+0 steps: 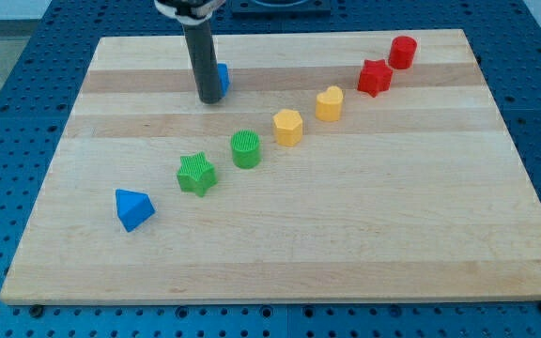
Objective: Move the blue triangle towards the blue cube
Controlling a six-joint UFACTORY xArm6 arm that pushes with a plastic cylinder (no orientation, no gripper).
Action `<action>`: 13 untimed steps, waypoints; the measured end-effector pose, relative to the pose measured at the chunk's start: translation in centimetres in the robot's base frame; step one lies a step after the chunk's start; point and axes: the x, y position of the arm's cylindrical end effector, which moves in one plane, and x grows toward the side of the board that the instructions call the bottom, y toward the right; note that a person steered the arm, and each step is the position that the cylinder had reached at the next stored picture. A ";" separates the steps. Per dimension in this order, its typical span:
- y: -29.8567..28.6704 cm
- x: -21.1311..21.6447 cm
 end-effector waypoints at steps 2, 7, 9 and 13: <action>0.3 -1.1; -12.1 26.3; -7.8 19.2; -1.9 18.1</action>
